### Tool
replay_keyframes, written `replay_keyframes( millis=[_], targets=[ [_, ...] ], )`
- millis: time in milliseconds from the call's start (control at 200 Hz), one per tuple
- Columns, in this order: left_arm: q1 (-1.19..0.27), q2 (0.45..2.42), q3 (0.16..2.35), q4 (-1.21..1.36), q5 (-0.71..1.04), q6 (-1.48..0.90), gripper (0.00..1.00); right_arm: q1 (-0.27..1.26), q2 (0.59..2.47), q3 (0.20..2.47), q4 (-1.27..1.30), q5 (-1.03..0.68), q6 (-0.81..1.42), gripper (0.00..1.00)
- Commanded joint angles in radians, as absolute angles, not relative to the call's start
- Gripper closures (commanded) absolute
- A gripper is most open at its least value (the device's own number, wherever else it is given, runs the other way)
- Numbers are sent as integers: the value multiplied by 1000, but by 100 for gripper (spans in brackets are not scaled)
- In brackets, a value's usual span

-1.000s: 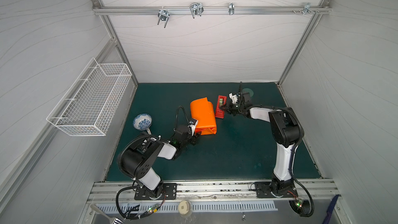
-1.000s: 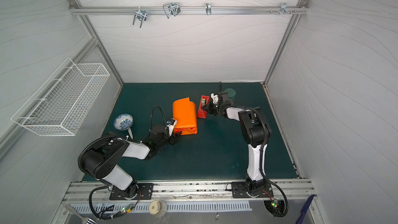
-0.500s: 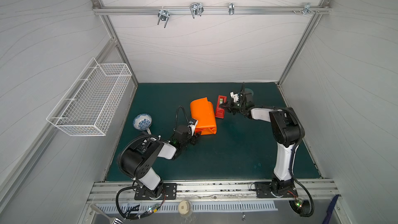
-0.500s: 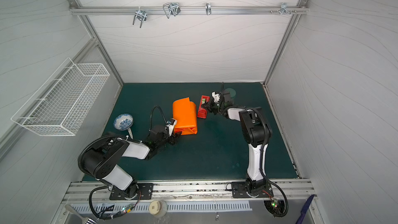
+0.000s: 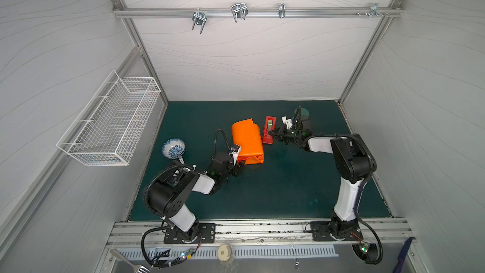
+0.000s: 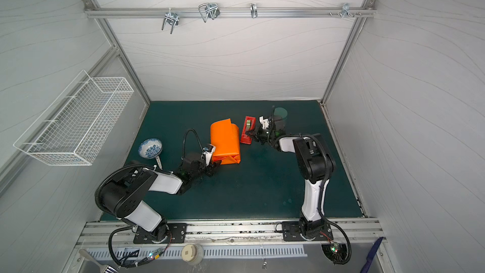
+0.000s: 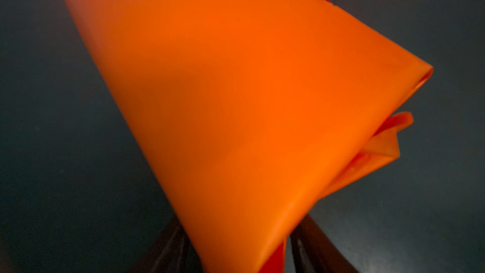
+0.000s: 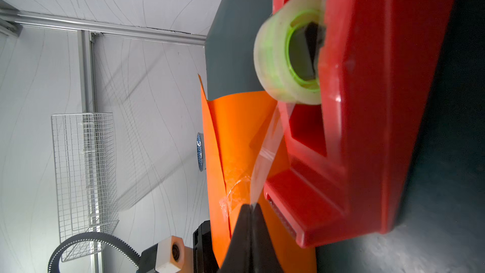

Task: Wrap the gift box in paper
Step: 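Pull a strip of tape from the red dispenser with the right gripper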

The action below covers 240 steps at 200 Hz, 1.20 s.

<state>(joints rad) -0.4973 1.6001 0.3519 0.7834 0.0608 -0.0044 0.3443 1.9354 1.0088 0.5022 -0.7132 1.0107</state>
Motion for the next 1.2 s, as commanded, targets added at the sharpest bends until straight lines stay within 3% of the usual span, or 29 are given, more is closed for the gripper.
replay_keyframes(
  millis=[0,695,1196],
  targets=[
    [-488,1606,380,810,63,-8,40,371,1882,971,541,-753,1031,100],
    [-488,1603,379,810,67,-11,40,429,1870,867,540,-692,1001,100],
    [-486,1604,381,810,70,-11,40,410,1996,904,440,-580,903,100]
  ],
)
